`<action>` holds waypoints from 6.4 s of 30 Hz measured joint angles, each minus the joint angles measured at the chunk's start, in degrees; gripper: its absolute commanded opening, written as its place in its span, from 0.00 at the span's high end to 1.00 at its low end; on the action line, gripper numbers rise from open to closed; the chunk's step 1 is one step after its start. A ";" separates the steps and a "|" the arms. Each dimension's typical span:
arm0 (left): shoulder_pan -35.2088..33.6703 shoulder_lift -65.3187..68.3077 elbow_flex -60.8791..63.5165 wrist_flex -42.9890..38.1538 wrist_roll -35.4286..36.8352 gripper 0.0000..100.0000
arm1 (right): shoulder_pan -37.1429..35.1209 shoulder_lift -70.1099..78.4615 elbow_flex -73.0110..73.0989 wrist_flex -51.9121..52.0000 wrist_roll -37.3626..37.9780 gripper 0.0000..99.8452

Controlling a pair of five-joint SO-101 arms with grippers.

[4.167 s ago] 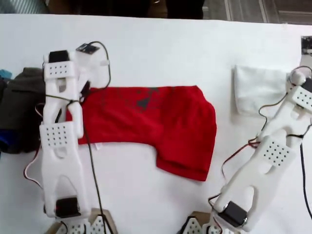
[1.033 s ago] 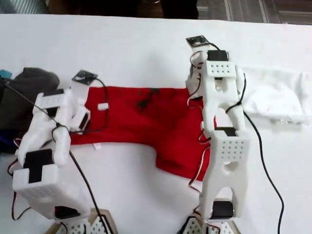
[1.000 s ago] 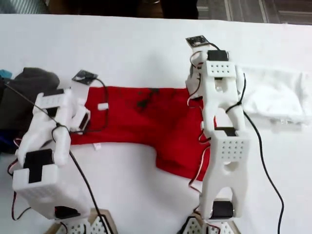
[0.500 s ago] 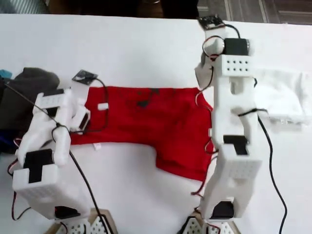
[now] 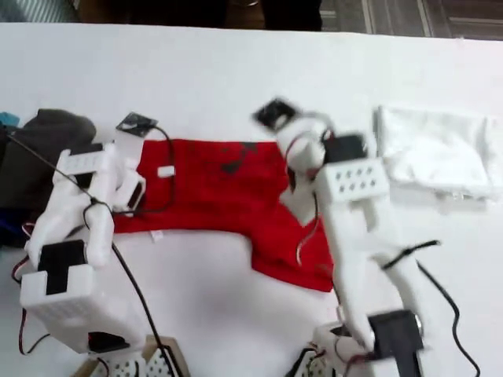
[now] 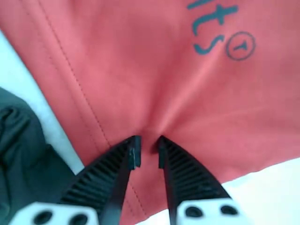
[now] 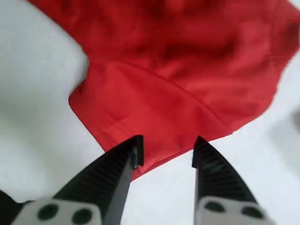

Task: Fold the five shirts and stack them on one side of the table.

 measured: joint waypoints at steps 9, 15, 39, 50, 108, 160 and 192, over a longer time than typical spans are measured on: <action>0.00 0.00 0.00 0.00 0.00 0.91 | 11.43 -5.45 13.19 -18.64 0.18 0.83; 0.00 0.00 0.00 0.00 0.00 0.91 | 27.43 -2.55 11.96 -37.10 -4.40 0.83; 0.00 0.00 0.00 0.00 0.00 0.91 | 1.49 -10.11 19.08 -13.80 4.75 0.83; 0.00 0.00 0.00 0.00 0.00 0.91 | -10.37 -10.11 29.63 -17.76 5.10 0.74; 0.00 0.00 0.00 0.00 0.00 0.91 | -1.58 8.26 0.44 -7.21 16.09 0.98; 0.00 0.00 0.00 0.00 0.00 0.91 | -2.90 8.88 -2.29 -0.26 5.63 0.98; 0.00 0.00 0.00 0.00 0.00 0.91 | 13.27 8.09 9.85 -33.58 4.31 0.98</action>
